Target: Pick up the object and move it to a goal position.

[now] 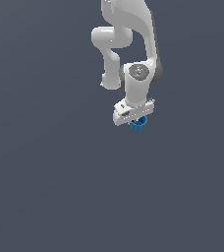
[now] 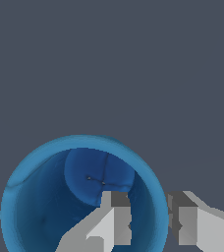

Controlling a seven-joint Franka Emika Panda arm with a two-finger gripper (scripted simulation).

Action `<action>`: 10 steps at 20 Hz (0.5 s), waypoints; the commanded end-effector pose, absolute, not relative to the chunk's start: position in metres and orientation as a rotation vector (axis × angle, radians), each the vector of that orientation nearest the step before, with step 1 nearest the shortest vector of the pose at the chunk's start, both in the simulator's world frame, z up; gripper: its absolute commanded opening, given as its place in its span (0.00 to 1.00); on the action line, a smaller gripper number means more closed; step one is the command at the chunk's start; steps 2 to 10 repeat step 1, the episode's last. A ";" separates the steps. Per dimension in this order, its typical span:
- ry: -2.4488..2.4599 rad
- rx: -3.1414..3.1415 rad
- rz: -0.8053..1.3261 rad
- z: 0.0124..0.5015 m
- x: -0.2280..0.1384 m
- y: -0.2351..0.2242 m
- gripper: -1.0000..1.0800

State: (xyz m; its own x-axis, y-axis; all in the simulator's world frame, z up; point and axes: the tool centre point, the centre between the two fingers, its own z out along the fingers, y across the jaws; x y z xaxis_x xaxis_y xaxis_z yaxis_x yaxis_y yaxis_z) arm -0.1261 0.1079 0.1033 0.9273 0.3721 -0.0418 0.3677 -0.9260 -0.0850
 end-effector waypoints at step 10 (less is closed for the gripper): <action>-0.576 -3.010 0.084 0.105 -0.128 0.110 0.00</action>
